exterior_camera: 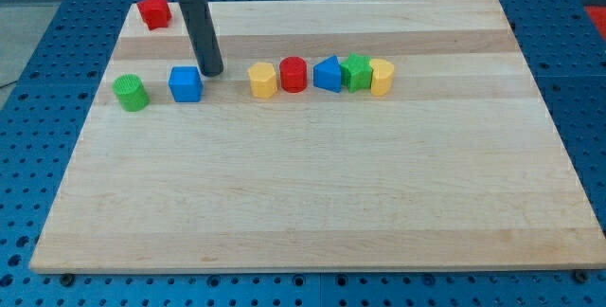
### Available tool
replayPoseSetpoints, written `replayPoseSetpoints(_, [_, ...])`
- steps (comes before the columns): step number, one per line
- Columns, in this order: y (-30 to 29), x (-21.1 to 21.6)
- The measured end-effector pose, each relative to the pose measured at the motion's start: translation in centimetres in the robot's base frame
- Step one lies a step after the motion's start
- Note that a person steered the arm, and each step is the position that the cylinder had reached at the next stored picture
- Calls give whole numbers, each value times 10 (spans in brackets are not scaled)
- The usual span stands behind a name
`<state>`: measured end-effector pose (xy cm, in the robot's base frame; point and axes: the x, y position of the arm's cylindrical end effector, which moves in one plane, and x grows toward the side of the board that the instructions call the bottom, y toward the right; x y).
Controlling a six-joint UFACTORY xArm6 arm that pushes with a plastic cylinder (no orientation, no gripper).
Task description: Move the blue cube slightly up
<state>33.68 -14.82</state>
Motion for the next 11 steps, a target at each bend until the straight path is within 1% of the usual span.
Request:
replayPoseSetpoints(1, [18, 20])
replayPoseSetpoints(2, [32, 54])
replayPoseSetpoints(3, [19, 79])
replayPoseSetpoints(4, [-12, 78])
replayPoseSetpoints(5, [-18, 48])
replayPoseSetpoints(7, [-18, -27])
replayPoseSetpoints(8, [-25, -38])
replayPoseSetpoints(10, [4, 3])
replayPoseSetpoints(11, [-6, 14])
